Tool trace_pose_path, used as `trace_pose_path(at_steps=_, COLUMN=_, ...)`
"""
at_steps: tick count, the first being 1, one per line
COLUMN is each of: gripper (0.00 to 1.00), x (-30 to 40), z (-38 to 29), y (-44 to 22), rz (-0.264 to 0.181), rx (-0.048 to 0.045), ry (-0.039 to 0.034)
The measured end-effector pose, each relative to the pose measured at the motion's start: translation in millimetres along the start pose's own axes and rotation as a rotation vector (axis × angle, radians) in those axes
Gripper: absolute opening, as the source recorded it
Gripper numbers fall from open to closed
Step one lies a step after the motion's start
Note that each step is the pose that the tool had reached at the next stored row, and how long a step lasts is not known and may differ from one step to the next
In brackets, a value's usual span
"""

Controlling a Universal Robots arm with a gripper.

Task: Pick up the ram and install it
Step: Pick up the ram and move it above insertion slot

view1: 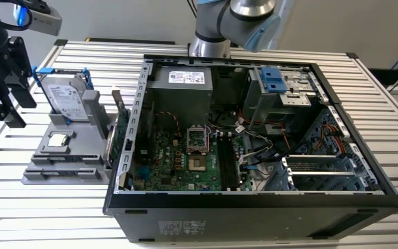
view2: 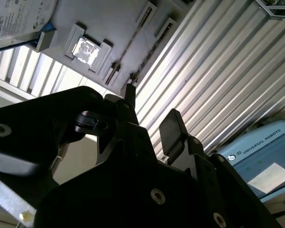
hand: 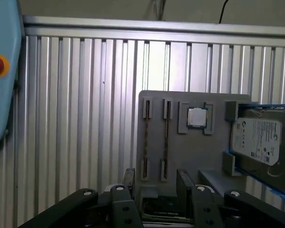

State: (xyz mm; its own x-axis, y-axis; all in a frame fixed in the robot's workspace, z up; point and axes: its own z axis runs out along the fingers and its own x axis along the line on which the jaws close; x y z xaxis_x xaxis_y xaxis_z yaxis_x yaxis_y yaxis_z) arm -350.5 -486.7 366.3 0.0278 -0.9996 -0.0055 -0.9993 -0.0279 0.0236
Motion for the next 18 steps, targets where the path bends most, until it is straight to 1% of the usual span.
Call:
trace_pose_path(at_steps=7, gripper=1.00, x=0.0, z=0.5, y=0.0, rz=0.000, rx=0.0003, ry=0.0000)
trace_pose_path(at_steps=18, gripper=1.00, x=0.0, z=6.9, y=-0.2, rz=0.000, rx=0.0001, ry=0.0026)
